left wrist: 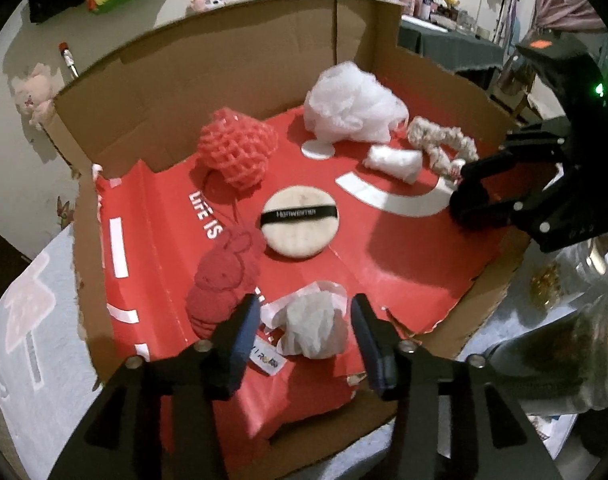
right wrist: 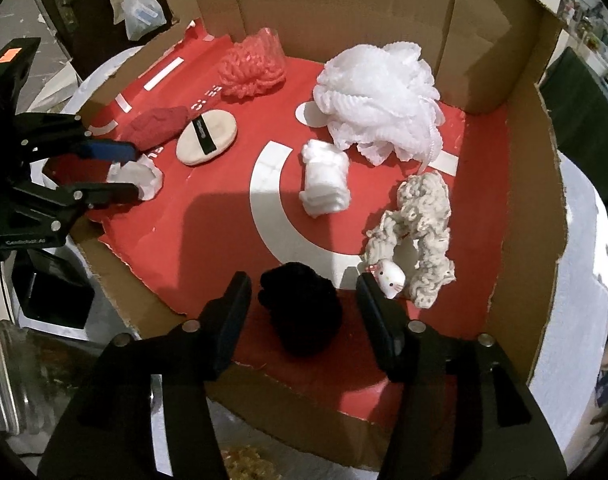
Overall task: Organize soft objects
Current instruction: 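Lower both items into the box and open both tools to release, then withdraw both tools from the box back toward the white plush toy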
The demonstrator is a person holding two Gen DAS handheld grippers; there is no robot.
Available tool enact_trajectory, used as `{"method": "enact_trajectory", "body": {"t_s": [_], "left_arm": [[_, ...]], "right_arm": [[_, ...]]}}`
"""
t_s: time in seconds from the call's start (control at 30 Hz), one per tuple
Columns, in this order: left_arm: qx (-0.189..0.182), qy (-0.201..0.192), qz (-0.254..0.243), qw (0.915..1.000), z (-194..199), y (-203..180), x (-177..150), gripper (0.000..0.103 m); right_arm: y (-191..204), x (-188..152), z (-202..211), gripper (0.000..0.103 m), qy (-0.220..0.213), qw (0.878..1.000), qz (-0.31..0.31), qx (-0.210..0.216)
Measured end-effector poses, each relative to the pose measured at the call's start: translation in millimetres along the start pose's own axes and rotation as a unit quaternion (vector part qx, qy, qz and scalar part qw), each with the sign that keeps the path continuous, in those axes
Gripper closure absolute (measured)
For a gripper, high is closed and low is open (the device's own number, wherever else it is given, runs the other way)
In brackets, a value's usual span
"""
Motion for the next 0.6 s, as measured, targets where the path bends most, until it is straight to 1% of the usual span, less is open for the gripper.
{"method": "enact_trajectory", "body": {"t_s": [0.1, 0.13, 0.23, 0.27, 0.3, 0.37, 0.47, 0.6], "left_arm": [[0.005, -0.013, 0.013, 0.9998, 11, 3, 3, 0.043], [0.006, -0.019, 0.018, 0.9996, 15, 4, 4, 0.041], [0.016, -0.045, 0.04, 0.9981, 33, 10, 8, 0.032], [0.019, -0.055, 0.049, 0.9971, 41, 12, 10, 0.028], [0.021, -0.063, 0.057, 0.9962, 48, 13, 11, 0.025], [0.022, -0.081, 0.072, 0.9939, 62, 14, 15, 0.022], [0.03, -0.108, 0.095, 0.9891, 83, 14, 16, 0.014], [0.042, -0.141, 0.117, 0.9822, 111, 14, 12, 0.008]], "right_arm": [[3, 1, 9, 0.042, -0.011, 1.0, -0.002, 0.001], [4, 1, 11, 0.042, -0.015, 1.0, -0.002, 0.001], [8, 2, 26, 0.041, -0.038, 0.999, -0.004, -0.006], [9, 3, 31, 0.038, -0.046, 0.999, -0.006, -0.006], [10, 3, 36, 0.033, -0.054, 0.998, -0.008, -0.008], [12, 4, 51, 0.03, -0.077, 0.997, -0.008, -0.019], [18, 5, 73, 0.03, -0.107, 0.994, -0.008, -0.029], [30, 1, 102, 0.028, -0.148, 0.988, -0.005, -0.044]]}}
Point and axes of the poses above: each gripper's, at about its wrist camera, not at the fingertips, and z roughly against the way its jaws point, y to its left, x to its top, the point moved 8 cm from there along -z, roughly the way its jaws point, and after that the axes turned 15 degrees about x, right-handed, at the moved point
